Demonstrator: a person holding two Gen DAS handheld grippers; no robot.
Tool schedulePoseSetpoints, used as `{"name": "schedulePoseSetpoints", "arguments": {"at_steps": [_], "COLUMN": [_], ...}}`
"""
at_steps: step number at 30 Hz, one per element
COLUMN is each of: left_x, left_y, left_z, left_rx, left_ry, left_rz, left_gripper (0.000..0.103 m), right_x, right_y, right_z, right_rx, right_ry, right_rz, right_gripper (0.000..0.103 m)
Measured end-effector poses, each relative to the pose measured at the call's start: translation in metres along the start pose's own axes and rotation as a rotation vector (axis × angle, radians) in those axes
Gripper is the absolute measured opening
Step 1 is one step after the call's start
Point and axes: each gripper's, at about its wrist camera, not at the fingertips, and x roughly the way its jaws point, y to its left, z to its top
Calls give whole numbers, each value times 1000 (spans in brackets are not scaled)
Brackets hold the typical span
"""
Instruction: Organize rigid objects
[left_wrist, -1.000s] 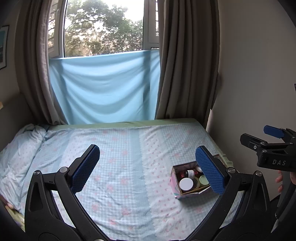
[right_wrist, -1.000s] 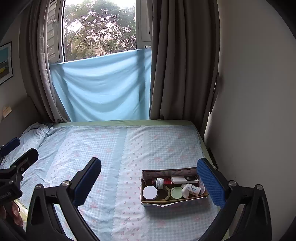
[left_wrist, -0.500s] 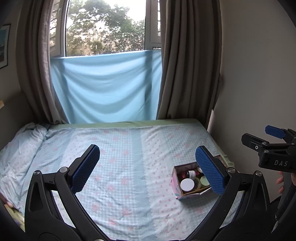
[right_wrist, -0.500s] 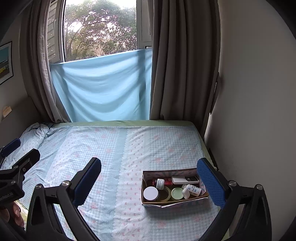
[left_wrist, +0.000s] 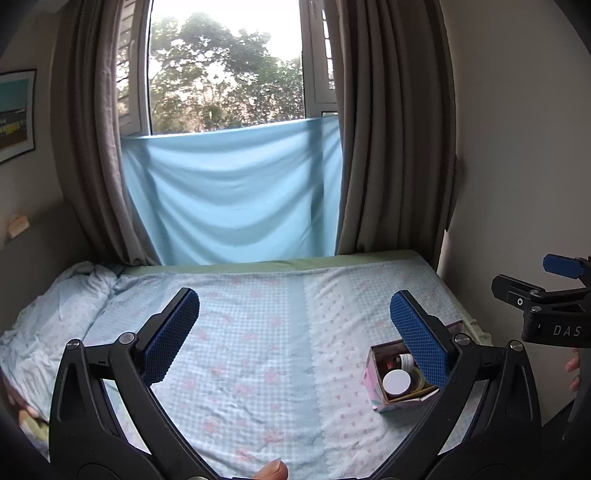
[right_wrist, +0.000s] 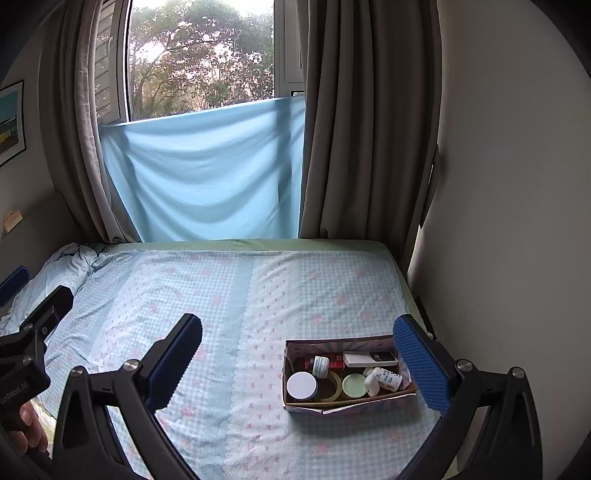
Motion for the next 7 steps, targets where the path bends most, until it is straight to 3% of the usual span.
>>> {"name": "schedulePoseSetpoints", "arguments": {"at_steps": [7], "left_x": [12], "left_y": [8], "left_z": [-4], "left_rx": [-39], "left_ry": [40], "left_rz": [-59], "left_gripper": [103], "right_x": [3], "right_y": [0], "right_z": [1], "right_rx": [-2], "right_ry": [7], "right_rz": [-2], "right_gripper": [103]}}
